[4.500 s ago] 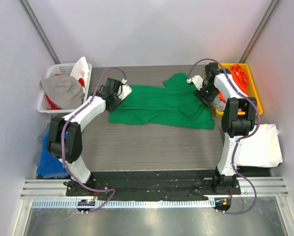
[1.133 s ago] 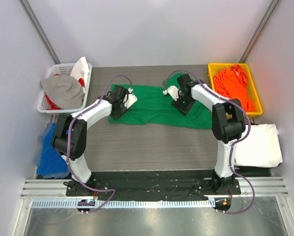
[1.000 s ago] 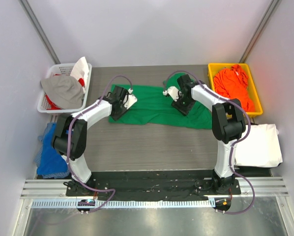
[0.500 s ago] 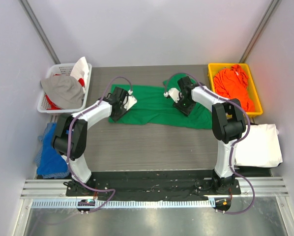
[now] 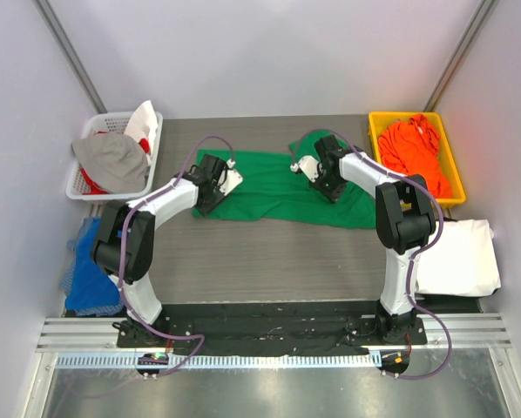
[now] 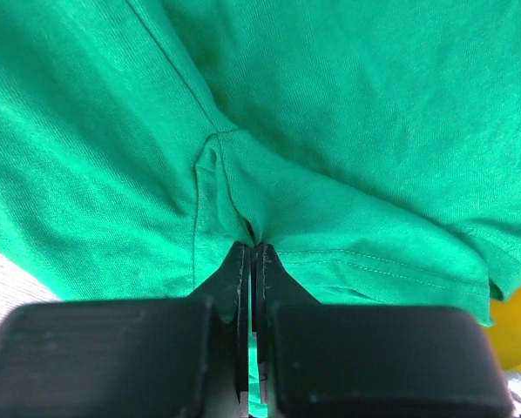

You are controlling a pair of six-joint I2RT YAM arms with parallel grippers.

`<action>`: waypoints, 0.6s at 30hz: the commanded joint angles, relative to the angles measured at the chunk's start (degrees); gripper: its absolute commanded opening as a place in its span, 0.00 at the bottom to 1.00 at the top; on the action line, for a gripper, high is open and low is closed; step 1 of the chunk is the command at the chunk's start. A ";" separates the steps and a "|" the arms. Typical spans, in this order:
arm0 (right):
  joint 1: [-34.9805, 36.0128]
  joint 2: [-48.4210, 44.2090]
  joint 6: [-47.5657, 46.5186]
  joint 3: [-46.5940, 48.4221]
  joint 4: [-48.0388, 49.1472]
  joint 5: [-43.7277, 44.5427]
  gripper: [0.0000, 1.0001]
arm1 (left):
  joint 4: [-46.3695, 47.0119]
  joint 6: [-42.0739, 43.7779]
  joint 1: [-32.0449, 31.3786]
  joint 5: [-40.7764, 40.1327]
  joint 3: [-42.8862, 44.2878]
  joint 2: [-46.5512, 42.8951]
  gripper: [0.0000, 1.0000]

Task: Fold and stack the t-shirts
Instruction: Fold the tshirt

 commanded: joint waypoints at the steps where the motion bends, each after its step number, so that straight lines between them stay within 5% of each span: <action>1: 0.17 -0.96 -0.20 2.07 0.90 0.70 0.01 | 1.92 0.46 0.17 -0.54 -0.44 0.29 0.41; 18: 0.26 8.79 -0.29 23.24 -1.56 5.97 0.01 | 3.67 -0.69 0.17 -0.36 0.26 1.78 0.41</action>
